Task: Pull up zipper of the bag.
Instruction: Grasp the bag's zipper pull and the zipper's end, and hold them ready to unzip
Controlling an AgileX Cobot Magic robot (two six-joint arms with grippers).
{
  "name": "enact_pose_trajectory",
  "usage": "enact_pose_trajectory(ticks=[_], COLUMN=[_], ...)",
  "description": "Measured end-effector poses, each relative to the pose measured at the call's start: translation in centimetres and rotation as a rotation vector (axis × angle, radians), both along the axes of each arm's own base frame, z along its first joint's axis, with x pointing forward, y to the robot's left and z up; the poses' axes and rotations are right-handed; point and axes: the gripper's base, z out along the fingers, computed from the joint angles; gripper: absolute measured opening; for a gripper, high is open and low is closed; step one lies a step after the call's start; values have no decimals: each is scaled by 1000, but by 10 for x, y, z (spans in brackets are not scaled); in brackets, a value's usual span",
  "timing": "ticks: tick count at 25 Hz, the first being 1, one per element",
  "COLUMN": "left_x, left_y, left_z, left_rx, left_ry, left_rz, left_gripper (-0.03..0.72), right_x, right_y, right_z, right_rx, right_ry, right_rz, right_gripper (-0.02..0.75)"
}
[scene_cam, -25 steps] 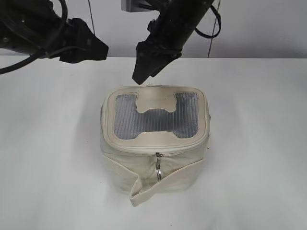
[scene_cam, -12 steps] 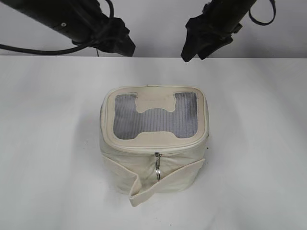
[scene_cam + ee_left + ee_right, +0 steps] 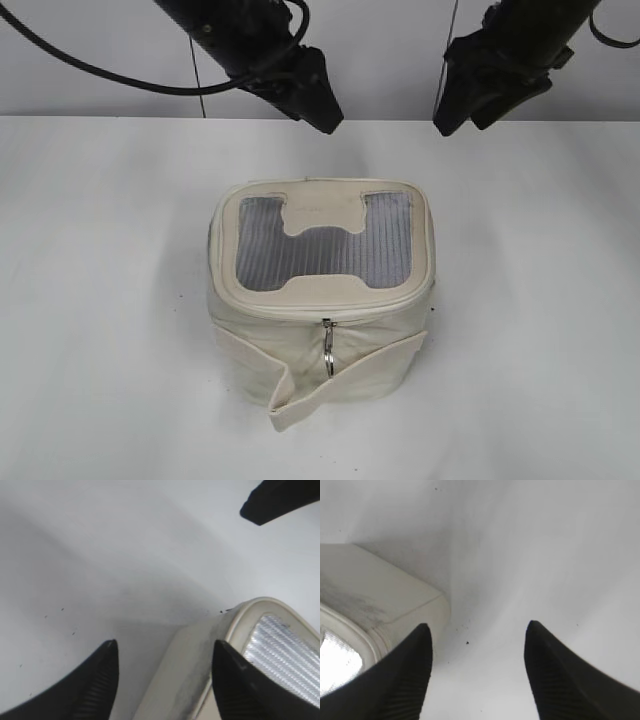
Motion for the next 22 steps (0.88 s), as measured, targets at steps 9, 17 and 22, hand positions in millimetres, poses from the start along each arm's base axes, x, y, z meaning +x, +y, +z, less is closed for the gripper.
enact_pose_trajectory(ticks=[9, 17, 22], left_x=[15, 14, 8], left_y=[-25, -39, -51], left_z=[-14, -39, -49], left_rx=[-70, -108, -104], left_ry=[61, 157, 164], left_rz=[-193, -257, -300], left_gripper=[454, 454, 454], right_x=[-37, -65, -74], right_y=[-39, -57, -56], right_z=[-2, -6, -20], right_rx=[-97, -90, -68], right_ry=[73, 153, 218], right_rz=[-79, -179, -187], right_gripper=[461, 461, 461])
